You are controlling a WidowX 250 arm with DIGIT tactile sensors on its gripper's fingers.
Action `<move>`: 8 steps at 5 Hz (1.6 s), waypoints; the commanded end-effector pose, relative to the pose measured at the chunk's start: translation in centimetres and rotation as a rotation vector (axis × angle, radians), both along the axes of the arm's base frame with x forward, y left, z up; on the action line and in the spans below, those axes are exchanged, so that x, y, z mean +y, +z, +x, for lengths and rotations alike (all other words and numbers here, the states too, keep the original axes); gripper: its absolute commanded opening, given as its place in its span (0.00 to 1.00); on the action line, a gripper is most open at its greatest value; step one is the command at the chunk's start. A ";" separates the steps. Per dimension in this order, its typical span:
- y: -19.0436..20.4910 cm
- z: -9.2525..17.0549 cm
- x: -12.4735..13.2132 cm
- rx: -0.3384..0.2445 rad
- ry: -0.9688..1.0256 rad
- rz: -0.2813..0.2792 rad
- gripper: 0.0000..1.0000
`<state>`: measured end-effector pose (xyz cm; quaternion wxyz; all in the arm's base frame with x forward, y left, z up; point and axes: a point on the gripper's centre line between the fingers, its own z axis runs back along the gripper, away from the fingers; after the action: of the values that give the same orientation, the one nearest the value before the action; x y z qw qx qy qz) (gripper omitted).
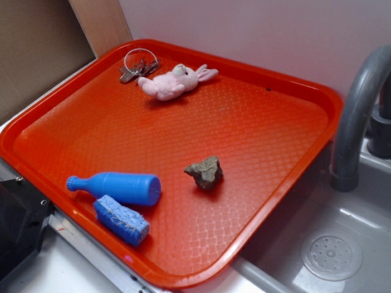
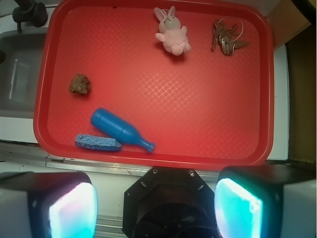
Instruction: Grab the rock.
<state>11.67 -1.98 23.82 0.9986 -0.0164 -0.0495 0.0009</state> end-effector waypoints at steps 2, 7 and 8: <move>-1.8 2.2 -2.2 -0.093 -0.174 -0.020 1.00; -12.2 10.4 -12.9 -0.098 -1.032 0.015 1.00; -14.4 10.5 -13.7 -0.069 -1.094 -0.041 1.00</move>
<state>22.68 -14.99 8.06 0.8533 -0.0591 -0.0409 -0.5164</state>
